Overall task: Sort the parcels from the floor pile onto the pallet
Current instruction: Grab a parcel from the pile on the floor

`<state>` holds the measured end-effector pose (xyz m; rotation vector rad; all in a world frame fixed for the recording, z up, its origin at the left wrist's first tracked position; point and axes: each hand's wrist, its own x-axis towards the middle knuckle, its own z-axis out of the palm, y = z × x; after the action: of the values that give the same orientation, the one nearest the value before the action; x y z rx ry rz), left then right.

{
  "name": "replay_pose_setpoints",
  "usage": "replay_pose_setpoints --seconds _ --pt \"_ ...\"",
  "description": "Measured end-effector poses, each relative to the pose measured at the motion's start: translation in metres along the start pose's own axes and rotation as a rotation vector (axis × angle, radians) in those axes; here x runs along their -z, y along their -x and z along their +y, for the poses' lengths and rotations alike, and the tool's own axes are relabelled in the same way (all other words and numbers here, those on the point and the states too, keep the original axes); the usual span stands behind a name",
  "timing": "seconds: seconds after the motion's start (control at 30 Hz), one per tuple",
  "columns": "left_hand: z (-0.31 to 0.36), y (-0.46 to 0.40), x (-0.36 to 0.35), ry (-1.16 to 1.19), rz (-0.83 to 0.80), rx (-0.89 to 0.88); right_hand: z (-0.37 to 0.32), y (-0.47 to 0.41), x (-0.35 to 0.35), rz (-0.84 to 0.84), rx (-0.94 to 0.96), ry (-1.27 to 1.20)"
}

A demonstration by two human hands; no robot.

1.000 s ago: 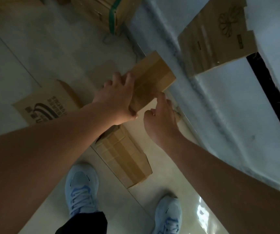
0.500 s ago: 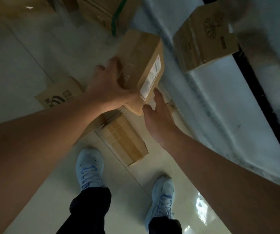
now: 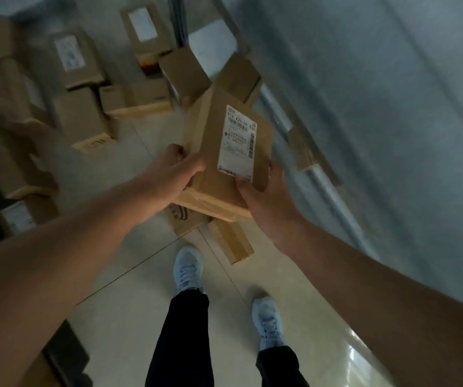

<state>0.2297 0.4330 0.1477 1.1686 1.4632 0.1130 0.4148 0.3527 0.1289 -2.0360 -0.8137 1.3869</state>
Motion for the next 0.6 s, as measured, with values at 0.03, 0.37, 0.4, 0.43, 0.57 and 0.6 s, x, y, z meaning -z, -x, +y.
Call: replay_pose_setpoints --seconds 0.03,0.37,0.4,0.43,0.57,0.6 --pt "0.011 0.022 0.008 -0.007 0.028 -0.008 -0.015 0.017 0.005 -0.007 0.041 0.001" --pt "0.127 0.269 0.048 0.001 0.245 -0.212 -0.15 0.208 0.099 -0.009 0.453 0.11" --pt "0.135 0.297 0.048 0.01 0.265 -0.236 -0.162 0.23 0.108 -0.007 0.498 0.118" --pt "0.141 0.325 0.049 0.01 0.294 -0.263 -0.171 0.252 0.116 -0.011 0.54 0.124" --pt "0.16 0.434 0.052 -0.036 0.466 -0.35 -0.211 0.34 0.145 -0.054 0.686 0.153" --pt "0.164 0.461 0.053 -0.054 0.503 -0.363 -0.221 0.362 0.151 -0.059 0.726 0.172"
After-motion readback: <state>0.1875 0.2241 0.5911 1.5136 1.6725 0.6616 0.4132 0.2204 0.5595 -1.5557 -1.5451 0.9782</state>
